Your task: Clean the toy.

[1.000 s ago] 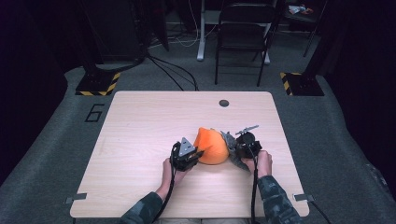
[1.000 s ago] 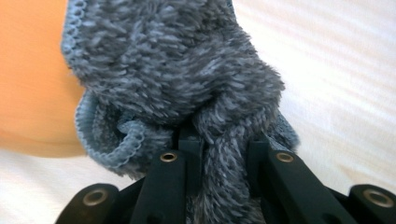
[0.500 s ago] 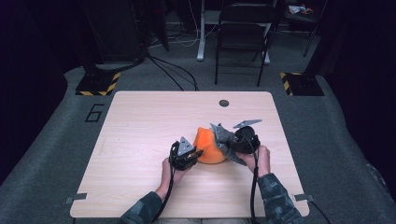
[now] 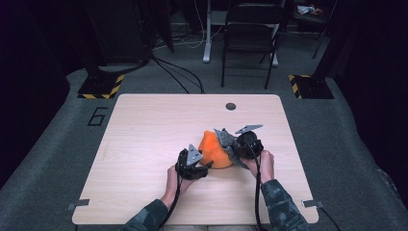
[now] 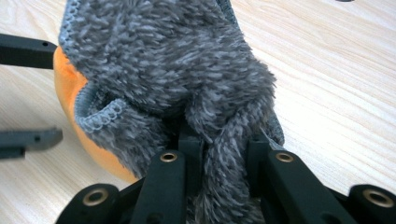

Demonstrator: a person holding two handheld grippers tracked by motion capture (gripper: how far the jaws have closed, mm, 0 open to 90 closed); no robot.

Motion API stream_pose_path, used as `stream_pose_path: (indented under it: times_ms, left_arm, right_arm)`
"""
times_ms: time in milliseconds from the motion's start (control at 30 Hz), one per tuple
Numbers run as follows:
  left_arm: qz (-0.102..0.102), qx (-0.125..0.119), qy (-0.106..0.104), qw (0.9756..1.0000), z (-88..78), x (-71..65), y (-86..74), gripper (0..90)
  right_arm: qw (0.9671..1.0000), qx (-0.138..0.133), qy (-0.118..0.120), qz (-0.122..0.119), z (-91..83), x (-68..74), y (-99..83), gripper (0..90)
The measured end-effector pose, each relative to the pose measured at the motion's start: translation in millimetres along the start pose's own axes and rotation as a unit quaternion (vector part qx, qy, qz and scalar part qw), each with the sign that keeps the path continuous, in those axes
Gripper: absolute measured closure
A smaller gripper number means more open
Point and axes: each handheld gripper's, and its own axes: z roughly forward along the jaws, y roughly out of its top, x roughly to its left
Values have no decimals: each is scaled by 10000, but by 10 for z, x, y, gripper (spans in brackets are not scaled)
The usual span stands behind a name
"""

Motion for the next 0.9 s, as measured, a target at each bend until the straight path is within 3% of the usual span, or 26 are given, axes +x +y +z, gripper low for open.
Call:
stream_pose_path:
  times_ms: [133,233,267,300,333,367,433,500,633,733,800,900]
  left_arm:
    - [104,145,116,9998,116,-27,-10,360]
    - [96,153,195,9996,174,-38,-35,491]
    - [136,171,205,9996,177,-44,-38,491]
    - [181,162,204,9995,170,-39,-39,595]
    - [191,164,202,9995,166,-23,-40,595]
    - [150,156,162,9996,164,-14,-41,652]
    - [93,175,117,9997,149,1,-30,684]
    - [111,145,116,9998,129,16,-15,708]
    - [-83,116,38,9999,81,44,31,728]
    - [-202,93,-37,9997,42,36,68,733]
    - [-190,89,-71,9998,14,8,95,734]
    - [-243,86,-189,9995,0,-33,108,732]
  right_arm:
    - [10000,-42,-14,21,17,3,4,756]
    - [10000,-18,-18,8,25,17,3,757]
    - [10000,-18,-23,14,29,22,3,757]
    - [10000,-25,-7,-2,33,5,2,756]
    - [10000,-25,-7,-2,33,5,2,756]
    - [10000,-48,36,53,29,-4,-1,756]
    - [10000,-63,26,1,27,-13,2,756]
    - [10000,-58,31,32,10,-7,12,756]
    - [9998,-171,0,63,-94,-6,86,756]
    - [9993,-373,46,-91,-219,57,163,755]
    - [9982,-530,89,-273,-316,220,243,755]
    - [9975,-527,117,-454,-318,341,269,754]
